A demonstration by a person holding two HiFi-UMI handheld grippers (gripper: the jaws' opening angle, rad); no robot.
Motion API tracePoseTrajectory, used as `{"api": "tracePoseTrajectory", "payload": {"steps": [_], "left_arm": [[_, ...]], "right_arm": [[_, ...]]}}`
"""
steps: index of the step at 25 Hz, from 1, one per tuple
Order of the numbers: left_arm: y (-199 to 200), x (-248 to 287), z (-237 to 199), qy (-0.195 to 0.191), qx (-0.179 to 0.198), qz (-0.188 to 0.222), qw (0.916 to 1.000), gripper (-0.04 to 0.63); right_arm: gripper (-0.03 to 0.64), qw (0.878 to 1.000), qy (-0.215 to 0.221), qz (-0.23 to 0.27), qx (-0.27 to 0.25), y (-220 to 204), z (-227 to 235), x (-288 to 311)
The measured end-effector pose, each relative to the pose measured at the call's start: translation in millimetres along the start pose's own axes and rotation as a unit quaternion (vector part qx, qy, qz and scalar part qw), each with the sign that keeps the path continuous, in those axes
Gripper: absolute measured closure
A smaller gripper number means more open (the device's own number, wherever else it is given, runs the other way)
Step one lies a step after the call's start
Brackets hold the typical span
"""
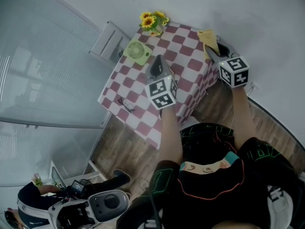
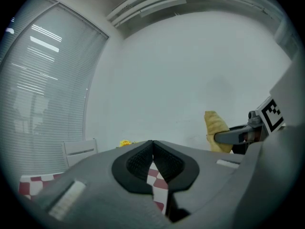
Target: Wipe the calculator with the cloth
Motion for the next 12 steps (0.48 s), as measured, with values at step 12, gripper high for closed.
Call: {"api": "tracePoseTrajectory", "payload": {"steps": [12], "left_arm": [[-0.1,5.2,3.0,-0.012,0.002,0.003,0.9999,0.584]], "right_arm": [[0.495,1.000,-0.013,0.006,-0.004,6.4,3.0,-1.9]]}}
Point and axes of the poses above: the fingertips, and each gripper's own axes: x forward along the fingers, z to its right, y out of its top, the point moved 6 cm from there along -x, backward along the fingers, and after that the axes turned 11 degrees about z, right-handed, at the moved point
